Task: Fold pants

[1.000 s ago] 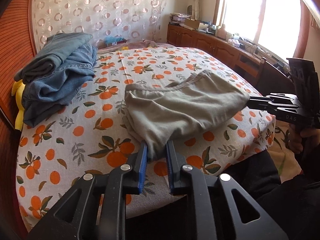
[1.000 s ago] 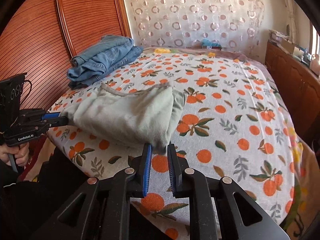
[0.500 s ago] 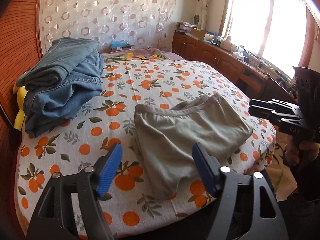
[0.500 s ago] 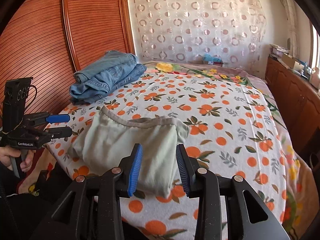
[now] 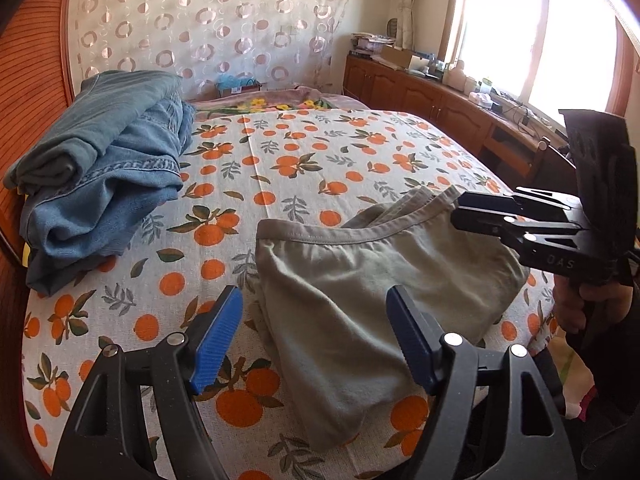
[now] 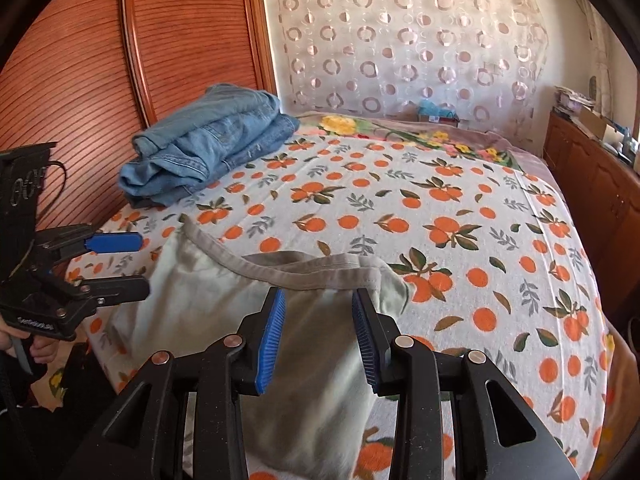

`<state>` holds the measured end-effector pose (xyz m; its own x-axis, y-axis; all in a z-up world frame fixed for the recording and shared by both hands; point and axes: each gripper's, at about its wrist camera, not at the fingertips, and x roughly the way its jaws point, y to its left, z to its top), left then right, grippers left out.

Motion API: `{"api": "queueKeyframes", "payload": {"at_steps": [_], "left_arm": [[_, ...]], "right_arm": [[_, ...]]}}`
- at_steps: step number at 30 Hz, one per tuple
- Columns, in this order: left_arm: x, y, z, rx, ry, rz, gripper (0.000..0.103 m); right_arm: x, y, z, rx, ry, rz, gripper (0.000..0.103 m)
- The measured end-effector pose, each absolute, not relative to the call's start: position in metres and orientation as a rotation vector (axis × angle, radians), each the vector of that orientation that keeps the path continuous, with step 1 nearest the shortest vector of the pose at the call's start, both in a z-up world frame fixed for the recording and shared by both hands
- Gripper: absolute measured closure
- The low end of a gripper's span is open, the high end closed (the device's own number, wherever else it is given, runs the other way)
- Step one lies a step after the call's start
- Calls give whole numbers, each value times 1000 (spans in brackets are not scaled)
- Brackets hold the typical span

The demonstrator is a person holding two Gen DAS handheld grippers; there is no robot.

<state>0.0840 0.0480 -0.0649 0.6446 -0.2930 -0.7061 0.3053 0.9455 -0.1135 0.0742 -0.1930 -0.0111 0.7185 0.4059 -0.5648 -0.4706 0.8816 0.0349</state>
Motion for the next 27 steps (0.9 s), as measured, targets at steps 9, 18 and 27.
{"api": "queueKeyframes", "payload": {"at_steps": [9,18,27], "left_arm": [[96,55,-85,19,859,-301,28],[96,55,-97,62,874,-276,28],[103,55,-80,37,834,-276,28]], "right_arm": [[108,-183,-30,-131,664,471,67],[107,-183,-33,-125,657,469,67],[103,-185,-34,-126,650,467,66]]}}
